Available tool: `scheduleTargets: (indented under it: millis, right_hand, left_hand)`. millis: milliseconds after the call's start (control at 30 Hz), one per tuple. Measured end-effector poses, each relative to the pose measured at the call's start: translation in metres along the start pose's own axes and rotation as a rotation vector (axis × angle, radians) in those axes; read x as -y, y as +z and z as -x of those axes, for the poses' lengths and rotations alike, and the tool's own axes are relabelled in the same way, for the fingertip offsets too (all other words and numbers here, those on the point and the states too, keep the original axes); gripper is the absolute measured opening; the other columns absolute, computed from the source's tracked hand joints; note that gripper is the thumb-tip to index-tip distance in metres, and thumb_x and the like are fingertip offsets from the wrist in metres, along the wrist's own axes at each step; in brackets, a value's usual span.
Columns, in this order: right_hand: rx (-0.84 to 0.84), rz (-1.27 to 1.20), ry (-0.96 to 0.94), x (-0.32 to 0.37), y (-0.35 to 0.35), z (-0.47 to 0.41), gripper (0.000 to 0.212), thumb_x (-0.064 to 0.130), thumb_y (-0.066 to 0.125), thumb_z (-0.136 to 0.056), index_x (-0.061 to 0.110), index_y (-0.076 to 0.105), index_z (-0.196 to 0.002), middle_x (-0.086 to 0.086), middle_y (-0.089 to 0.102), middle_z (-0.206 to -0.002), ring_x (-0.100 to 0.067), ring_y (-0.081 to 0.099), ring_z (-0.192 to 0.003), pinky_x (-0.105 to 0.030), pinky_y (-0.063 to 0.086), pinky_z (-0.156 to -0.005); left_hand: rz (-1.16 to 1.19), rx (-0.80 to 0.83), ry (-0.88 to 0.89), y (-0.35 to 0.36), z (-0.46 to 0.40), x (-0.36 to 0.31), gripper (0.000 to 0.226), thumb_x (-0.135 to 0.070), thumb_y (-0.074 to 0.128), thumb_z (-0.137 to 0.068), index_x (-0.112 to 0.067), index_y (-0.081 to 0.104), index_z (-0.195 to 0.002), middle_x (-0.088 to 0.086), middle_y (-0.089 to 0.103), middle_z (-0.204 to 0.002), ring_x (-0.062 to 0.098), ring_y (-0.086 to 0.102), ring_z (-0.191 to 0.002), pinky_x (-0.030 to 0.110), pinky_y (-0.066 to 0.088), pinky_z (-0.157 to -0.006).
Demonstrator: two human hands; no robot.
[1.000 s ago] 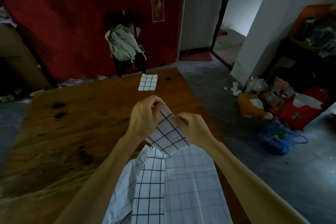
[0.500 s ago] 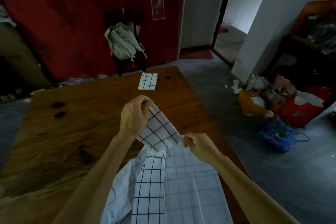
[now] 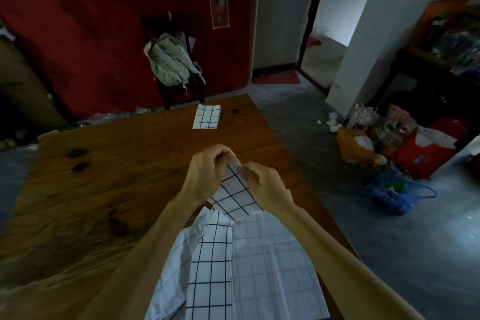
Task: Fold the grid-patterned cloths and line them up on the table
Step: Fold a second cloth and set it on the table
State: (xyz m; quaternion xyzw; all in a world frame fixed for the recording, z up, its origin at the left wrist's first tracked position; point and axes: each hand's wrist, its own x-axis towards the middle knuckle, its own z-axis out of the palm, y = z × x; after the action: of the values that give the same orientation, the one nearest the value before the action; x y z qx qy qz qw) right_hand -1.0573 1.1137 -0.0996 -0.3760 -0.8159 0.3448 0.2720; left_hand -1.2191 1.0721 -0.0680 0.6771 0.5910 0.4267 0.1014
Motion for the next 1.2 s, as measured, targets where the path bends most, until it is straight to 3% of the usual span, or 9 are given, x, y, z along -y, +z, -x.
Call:
scheduleTargets:
  millis: [233, 333, 467, 567, 667, 800, 867, 1033, 1200]
  right_hand:
    - [-0.017, 0.031, 0.140, -0.048, 0.007, 0.038, 0.014, 0.026, 0.048, -0.100, 0.023, 0.061, -0.095, 0.009, 0.057, -0.070, -0.003, 0.049, -0.057, -0.019, 0.038, -0.053]
    - [0.095, 0.187, 0.185, -0.070, 0.003, 0.051, 0.016, 0.023, 0.049, -0.100, 0.019, 0.064, -0.104, 0.010, 0.065, -0.087, 0.000, 0.057, -0.072, -0.014, 0.048, -0.068]
    - [0.262, 0.483, 0.318, -0.090, 0.000, 0.064, 0.018, 0.025, 0.047, -0.100, 0.024, 0.061, -0.112, 0.005, 0.068, -0.098, -0.005, 0.062, -0.083, -0.027, 0.053, -0.086]
    - [0.024, 0.321, 0.338, -0.069, -0.009, 0.049, 0.030, 0.036, 0.044, -0.100, 0.026, 0.053, -0.127, 0.014, 0.063, -0.111, -0.001, 0.062, -0.091, -0.022, 0.053, -0.081]
    - [0.024, 0.109, 0.176, -0.036, -0.010, 0.024, 0.044, 0.043, 0.052, -0.095, 0.024, 0.048, -0.134, 0.019, 0.055, -0.117, 0.000, 0.056, -0.103, -0.022, 0.050, -0.087]
    - [0.011, 0.067, 0.078, -0.010, -0.002, 0.013, 0.018, 0.032, 0.059, -0.093, 0.014, 0.059, -0.094, 0.009, 0.053, -0.074, -0.002, 0.045, -0.059, -0.016, 0.038, -0.057]
    - [-0.041, -0.042, 0.110, -0.012, 0.001, 0.017, 0.020, 0.025, 0.060, -0.094, 0.015, 0.055, -0.077, 0.001, 0.050, -0.065, -0.006, 0.041, -0.053, -0.020, 0.035, -0.052]
    - [-0.143, -0.235, 0.248, -0.009, -0.013, 0.036, 0.014, 0.024, 0.059, -0.094, 0.016, 0.062, -0.084, 0.000, 0.060, -0.070, -0.004, 0.050, -0.058, -0.018, 0.043, -0.055]
    - [-0.232, -0.375, 0.402, -0.002, -0.032, 0.061, 0.009, 0.025, 0.063, -0.091, 0.033, 0.065, -0.094, 0.000, 0.072, -0.089, -0.016, 0.068, -0.082, -0.032, 0.057, -0.076]
  left_hand:
    - [0.020, -0.134, -0.076, -0.008, -0.004, 0.007, 0.013, -0.015, 0.053, -0.093, -0.009, 0.064, -0.096, -0.004, 0.062, -0.077, 0.008, 0.057, -0.063, 0.019, 0.047, -0.055]
    - [-0.002, -0.156, -0.085, -0.005, -0.004, 0.009, 0.011, -0.014, 0.054, -0.093, -0.009, 0.064, -0.096, -0.004, 0.061, -0.077, 0.005, 0.055, -0.062, 0.016, 0.047, -0.055]
    - [-0.094, -0.126, -0.047, -0.011, -0.011, 0.009, 0.009, -0.013, 0.054, -0.093, -0.012, 0.063, -0.095, -0.008, 0.060, -0.081, 0.002, 0.057, -0.068, 0.013, 0.048, -0.058]
    - [-0.155, -0.017, -0.011, -0.006, -0.008, 0.006, 0.009, -0.012, 0.057, -0.091, -0.014, 0.064, -0.097, -0.011, 0.060, -0.085, -0.002, 0.055, -0.072, 0.010, 0.045, -0.064]
    - [-0.144, 0.023, 0.011, 0.007, -0.002, -0.001, 0.008, -0.012, 0.058, -0.091, -0.014, 0.064, -0.095, -0.010, 0.061, -0.083, -0.004, 0.052, -0.071, 0.007, 0.040, -0.065]
    - [-0.066, 0.027, 0.066, 0.012, 0.000, -0.017, 0.006, -0.012, 0.059, -0.091, -0.012, 0.065, -0.092, -0.007, 0.063, -0.081, 0.004, 0.059, -0.071, 0.015, 0.049, -0.064]
    - [-0.035, 0.007, 0.081, 0.008, 0.002, -0.022, 0.010, -0.018, 0.059, -0.091, -0.011, 0.065, -0.095, -0.007, 0.063, -0.082, 0.005, 0.060, -0.071, 0.017, 0.050, -0.063]
    - [0.085, -0.014, -0.058, 0.001, 0.023, -0.018, 0.056, -0.052, 0.055, -0.085, -0.011, 0.057, -0.123, -0.007, 0.064, -0.094, 0.008, 0.064, -0.081, 0.022, 0.055, -0.067]
    - [0.346, 0.007, -0.355, 0.030, 0.050, -0.020, 0.054, -0.047, 0.063, -0.080, -0.022, 0.054, -0.127, -0.005, 0.063, -0.118, 0.013, 0.058, -0.111, 0.042, 0.048, -0.097]
